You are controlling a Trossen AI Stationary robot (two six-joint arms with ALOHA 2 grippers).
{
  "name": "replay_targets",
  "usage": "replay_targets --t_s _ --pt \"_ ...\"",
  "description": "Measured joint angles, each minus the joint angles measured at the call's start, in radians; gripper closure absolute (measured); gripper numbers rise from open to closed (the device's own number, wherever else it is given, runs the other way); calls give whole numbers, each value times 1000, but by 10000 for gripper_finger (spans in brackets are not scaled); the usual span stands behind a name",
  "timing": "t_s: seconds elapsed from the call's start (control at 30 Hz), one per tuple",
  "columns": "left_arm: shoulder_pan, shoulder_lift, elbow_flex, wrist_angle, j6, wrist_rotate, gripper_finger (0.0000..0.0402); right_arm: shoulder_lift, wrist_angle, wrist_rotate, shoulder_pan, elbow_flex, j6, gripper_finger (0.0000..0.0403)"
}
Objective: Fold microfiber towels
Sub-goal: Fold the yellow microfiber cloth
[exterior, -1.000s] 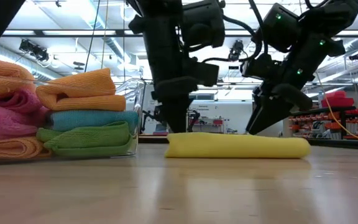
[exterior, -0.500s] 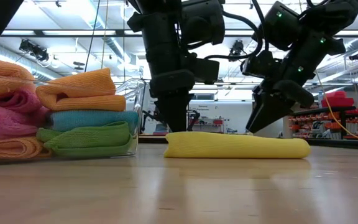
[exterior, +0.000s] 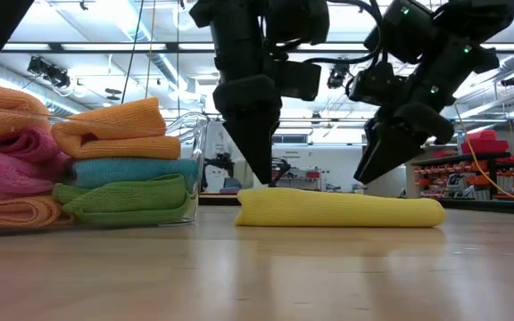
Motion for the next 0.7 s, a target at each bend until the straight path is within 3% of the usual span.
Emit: replay_targets --t_s 0.33,0.5,0.7 --pt "-7 1 86 -53 105 0 163 0 37 29 53 0 5 182" --pt "-17 1 88 -21 256 2 166 0 49 32 56 0 -2 177" --pt "-45 1 88 5 234 16 188 0 48 33 56 0 -4 177"
